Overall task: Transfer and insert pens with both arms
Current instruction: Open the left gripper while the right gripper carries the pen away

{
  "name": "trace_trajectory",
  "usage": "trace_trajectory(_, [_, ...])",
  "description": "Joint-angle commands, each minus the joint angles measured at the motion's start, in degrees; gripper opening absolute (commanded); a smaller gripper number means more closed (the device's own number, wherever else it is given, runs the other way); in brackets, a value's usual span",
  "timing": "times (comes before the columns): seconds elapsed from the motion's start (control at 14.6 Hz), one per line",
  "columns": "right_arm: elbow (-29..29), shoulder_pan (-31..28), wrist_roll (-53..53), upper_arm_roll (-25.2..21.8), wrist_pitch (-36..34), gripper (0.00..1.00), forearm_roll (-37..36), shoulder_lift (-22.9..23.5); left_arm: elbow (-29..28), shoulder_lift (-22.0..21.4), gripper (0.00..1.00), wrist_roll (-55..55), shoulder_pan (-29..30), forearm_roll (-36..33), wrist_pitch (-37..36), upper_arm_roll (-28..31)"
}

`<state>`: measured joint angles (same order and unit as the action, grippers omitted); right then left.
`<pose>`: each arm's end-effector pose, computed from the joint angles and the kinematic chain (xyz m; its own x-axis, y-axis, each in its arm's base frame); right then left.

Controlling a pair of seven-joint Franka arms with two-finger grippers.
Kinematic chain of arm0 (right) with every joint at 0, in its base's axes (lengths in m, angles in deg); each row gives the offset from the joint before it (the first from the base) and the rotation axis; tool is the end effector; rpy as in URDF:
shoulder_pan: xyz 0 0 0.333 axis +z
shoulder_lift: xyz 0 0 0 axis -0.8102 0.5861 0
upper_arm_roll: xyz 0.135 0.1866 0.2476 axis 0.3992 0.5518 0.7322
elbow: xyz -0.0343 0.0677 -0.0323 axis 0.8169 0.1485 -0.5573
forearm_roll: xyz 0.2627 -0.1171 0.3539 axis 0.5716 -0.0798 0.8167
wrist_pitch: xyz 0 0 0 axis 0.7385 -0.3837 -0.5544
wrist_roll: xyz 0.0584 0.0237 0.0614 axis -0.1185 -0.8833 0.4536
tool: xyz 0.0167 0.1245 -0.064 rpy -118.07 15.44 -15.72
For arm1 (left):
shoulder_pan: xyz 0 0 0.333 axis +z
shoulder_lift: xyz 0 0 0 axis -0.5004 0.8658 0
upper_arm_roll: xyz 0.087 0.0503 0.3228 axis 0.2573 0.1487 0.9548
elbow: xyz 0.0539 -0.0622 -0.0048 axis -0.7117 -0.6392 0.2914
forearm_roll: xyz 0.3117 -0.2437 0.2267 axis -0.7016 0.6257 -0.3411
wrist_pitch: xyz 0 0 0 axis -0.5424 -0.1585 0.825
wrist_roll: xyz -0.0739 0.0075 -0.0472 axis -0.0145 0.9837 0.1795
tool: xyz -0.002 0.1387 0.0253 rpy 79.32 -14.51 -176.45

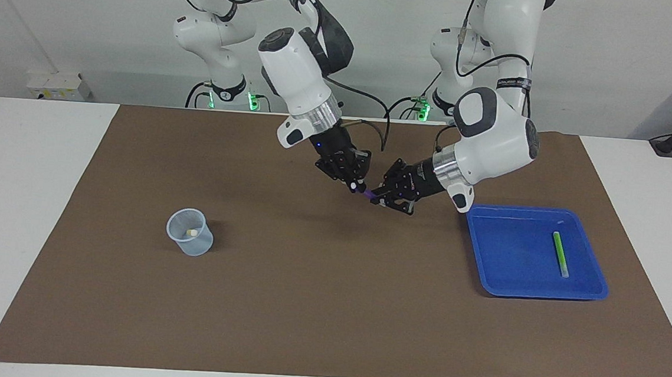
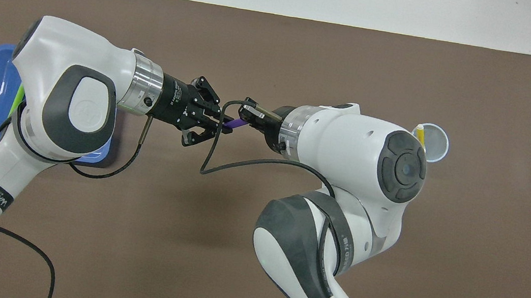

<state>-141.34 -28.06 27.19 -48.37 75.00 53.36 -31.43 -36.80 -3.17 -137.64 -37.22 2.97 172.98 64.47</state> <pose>0.6198 0.3973 0.4594 0.9021 -0.4255 0.0721 -0.3188 -0.7696 -0.5532 0.6351 -0.3040 0.4067 -0.0622 0.7218 -0.6893 0.9917 -0.0329 -0.1240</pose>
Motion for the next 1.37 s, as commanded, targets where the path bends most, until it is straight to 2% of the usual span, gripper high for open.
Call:
trace_trajectory(0.0, [-1.1,-1.6,2.2,0.0,0.0,0.00,-1.5,-0.9,-1.4,-1.4,0.04,0.4,-0.4,0.1,1.2,0.9])
trace_trajectory(0.07, [-1.1,-2.2,3.6,-0.1,-0.4,0.00,-1.6,-0.9,-1.4,-1.4,0.44,0.4,-0.4,0.1,1.2,0.9])
trace_trajectory(0.2, [-1.1,-3.5,6.9,-0.2,-1.7,0.00,-1.6,-1.0,-1.4,-1.4,0.95,0.4,-0.4,-0.2,0.9,1.0])
trace_trajectory(0.27, [-1.0,-4.0,8.4,-0.3,-2.3,0.00,-1.6,-1.1,-1.4,-1.6,1.00,0.9,-0.4,-0.4,0.7,1.0])
trace_trajectory(0.55, [-1.0,-7.9,17.3,-0.6,-6.3,0.00,-2.1,-1.7,-1.8,-2.3,1.00,5.7,0.4,-0.8,-0.7,1.2])
trace_trajectory(0.61, [-1.0,-9.6,20.7,-0.6,-7.7,0.00,-4.4,-2.2,-2.4,-2.9,1.00,9.0,0.8,-2.6,-1.4,1.4])
trace_trajectory(0.82, [-1.0,-13.5,29.5,-0.5,-12.5,0.00,-13.9,-4.3,-3.2,-3.3,1.00,17.5,1.7,-11.8,-3.6,1.6])
trace_trajectory(1.16, [-1.0,-18.6,40.8,-0.6,-20.7,0.00,-21.6,-6.9,-3.9,-3.9,1.00,28.4,3.0,-23.1,-6.6,1.7])
trace_trajectory(1.3, [-1.4,-20.3,42.1,-0.6,-23.4,0.00,-24.9,-8.1,-4.0,-3.9,1.00,35.8,4.2,-29.2,-6.7,1.7])
